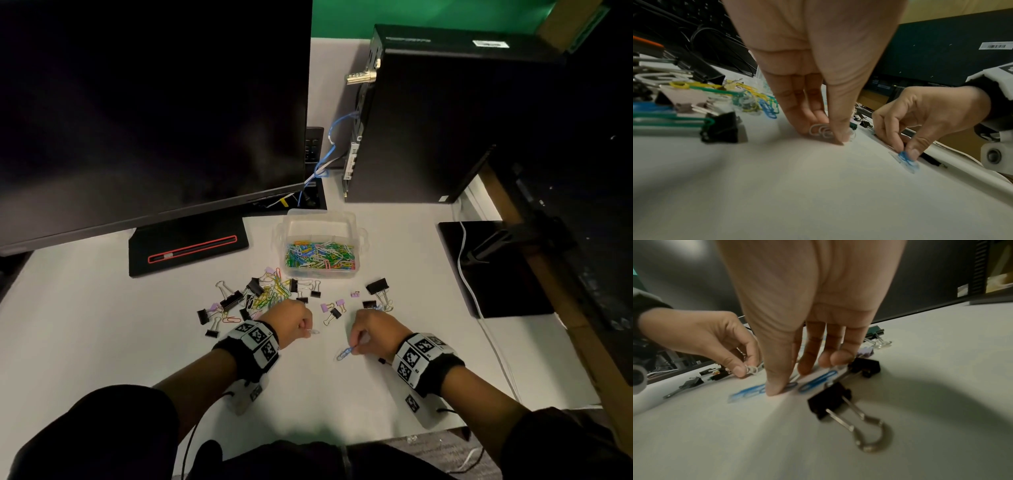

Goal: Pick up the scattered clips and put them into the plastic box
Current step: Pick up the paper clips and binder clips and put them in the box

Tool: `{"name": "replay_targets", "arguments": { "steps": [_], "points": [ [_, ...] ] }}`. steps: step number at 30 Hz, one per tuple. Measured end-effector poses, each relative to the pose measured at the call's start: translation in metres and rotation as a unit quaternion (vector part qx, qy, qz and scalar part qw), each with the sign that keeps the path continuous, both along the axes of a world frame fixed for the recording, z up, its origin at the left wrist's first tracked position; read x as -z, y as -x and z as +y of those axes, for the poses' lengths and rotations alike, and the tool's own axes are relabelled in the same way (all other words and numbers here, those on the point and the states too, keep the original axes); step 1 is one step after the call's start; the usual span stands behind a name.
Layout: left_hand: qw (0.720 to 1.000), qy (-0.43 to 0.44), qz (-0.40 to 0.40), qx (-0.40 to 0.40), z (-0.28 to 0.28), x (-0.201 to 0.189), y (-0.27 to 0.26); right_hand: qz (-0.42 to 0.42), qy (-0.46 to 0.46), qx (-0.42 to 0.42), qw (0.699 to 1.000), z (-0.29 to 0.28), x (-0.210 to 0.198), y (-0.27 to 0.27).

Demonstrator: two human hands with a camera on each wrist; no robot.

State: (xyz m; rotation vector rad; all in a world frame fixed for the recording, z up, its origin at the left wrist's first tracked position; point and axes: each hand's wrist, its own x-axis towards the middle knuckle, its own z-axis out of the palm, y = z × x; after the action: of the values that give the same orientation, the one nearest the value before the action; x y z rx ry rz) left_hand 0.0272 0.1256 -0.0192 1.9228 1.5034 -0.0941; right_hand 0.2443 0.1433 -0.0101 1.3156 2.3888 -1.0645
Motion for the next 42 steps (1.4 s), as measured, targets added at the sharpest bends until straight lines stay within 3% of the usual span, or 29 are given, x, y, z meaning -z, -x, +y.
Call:
{"name": "replay_targets", "arguments": {
  "steps": [8,13,17,21,27,35,42],
  "points": [
    [1.0,0.001,-0.01,-0.015,0.008,-0.005,0.003,-0.007,0.007,-0.025,1.0,0.001,0.0,0.002],
    [0.999,-0.002,-0.019,-0.039,0.014,-0.008,0.009,0.05,0.022,0.034,0.998,0.006,-0.001,0.0],
    [0.999,0.002,-0.021,-0.042,0.014,-0.007,0.012,0.06,0.082,-0.021,0.995,-0.005,0.0,0.009],
    [0.999,-0.004,-0.019,-0.037,0.022,-0.012,0.011,0.034,0.028,-0.038,0.998,-0.008,0.005,0.013],
    [0.994,-0.05,-0.042,-0.092,0.054,-0.034,0.015,0.05,0.007,-0.009,0.999,-0.012,0.006,0.011],
    [0.979,-0.046,-0.054,-0.189,0.101,-0.039,0.015,0.017,-0.006,-0.064,0.998,-0.016,0.01,0.014],
    [0.983,-0.087,-0.057,-0.154,0.103,-0.027,0.004,0.059,0.028,0.002,0.998,-0.007,0.005,0.01]
  ]
}}
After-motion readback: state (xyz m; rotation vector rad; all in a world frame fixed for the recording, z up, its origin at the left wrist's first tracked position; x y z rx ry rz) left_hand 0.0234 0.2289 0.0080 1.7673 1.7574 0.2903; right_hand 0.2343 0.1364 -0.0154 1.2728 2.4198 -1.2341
